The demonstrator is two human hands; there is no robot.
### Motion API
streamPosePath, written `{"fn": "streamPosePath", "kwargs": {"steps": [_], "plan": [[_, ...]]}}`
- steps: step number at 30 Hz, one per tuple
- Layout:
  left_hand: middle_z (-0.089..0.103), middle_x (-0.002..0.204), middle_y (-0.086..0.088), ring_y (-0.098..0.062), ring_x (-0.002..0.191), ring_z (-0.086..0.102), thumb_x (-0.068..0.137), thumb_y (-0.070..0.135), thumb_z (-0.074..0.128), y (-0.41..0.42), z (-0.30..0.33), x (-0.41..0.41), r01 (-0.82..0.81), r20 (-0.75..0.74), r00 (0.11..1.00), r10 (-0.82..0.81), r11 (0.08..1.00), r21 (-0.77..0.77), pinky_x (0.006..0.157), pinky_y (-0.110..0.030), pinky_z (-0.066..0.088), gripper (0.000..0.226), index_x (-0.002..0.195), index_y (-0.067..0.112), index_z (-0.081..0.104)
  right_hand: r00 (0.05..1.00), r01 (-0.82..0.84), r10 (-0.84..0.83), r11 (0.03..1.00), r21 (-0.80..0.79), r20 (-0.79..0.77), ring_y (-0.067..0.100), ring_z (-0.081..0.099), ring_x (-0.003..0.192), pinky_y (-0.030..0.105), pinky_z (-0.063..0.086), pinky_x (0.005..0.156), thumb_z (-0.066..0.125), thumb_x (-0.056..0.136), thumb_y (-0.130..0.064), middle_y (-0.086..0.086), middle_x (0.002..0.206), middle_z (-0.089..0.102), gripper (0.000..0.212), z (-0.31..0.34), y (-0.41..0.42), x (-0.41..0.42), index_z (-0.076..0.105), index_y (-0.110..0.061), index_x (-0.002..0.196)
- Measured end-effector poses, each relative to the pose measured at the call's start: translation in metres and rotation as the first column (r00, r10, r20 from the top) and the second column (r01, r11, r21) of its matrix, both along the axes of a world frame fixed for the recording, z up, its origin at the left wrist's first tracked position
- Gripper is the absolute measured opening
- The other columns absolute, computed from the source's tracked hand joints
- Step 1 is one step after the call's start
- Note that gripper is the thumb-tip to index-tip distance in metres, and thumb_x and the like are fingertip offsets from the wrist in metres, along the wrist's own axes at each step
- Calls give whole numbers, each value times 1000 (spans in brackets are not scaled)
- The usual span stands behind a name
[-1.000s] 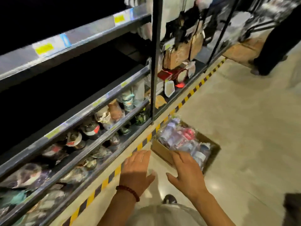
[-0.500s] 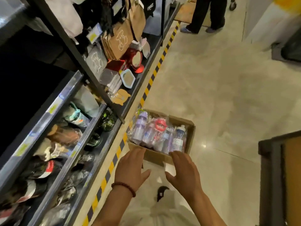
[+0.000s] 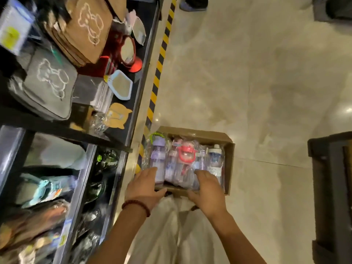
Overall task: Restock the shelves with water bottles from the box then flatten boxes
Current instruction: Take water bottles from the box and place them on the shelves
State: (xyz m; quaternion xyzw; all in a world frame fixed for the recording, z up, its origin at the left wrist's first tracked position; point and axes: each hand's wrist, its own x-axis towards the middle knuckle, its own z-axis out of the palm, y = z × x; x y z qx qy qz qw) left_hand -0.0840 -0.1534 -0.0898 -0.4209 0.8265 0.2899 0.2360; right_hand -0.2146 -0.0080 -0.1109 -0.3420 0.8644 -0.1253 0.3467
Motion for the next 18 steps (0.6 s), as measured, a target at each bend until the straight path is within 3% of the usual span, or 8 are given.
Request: {"fn": "streamPosePath", "kwargs": {"steps": [4,7,11,14,16,18], "plan": [[55,127,-5,-24,114,52,77,37,70,-35,-62,-23,-163,4,987,163,983,83,93,-31,44,59,129,20,50,981,142,-153,985,96,120,22,45,122,33,42,94,67,79,-43,2,129,52,63,-63,-28,-22,46,-19,133],[58,121,-8,-28,109,56,73,34,77,-55,-117,-34,-265,84,963,256,957,115,86,-31,45,63,126,14,50,946,239,-268,956,168,180,23,45,123,33,40,96,72,78,-34,6,131,51,65,-115,-42,-36,45,-16,134],[48,135,-15,-32,121,49,66,43,82,-71,-203,-39,-352,166,927,337,933,70,97,-40,44,90,135,9,37,902,292,-346,929,227,258,25,52,116,34,45,90,77,74,-28,7,124,55,65,-195,-55,-52,47,-12,130],[38,145,-16,-33,130,40,64,43,83,-72,-252,-38,-413,177,902,393,906,90,104,-42,37,105,145,9,25,823,356,-428,901,248,373,22,58,109,23,44,73,82,65,-27,4,116,61,71,-248,-65,-60,51,-9,125],[43,142,-15,-33,127,44,62,37,86,-72,-279,-35,-531,132,847,515,831,166,103,-44,40,102,143,10,31,774,407,-491,870,279,400,20,58,108,20,43,71,85,66,-19,3,116,58,78,-277,-71,-57,42,-7,130],[54,133,-12,-30,118,54,58,32,89,-70,-302,-31,-593,54,800,597,775,219,98,-45,46,91,135,13,45,730,494,-567,824,278,383,27,57,110,32,49,82,86,63,-17,10,123,53,94,-302,-73,-51,29,-8,138]]}}
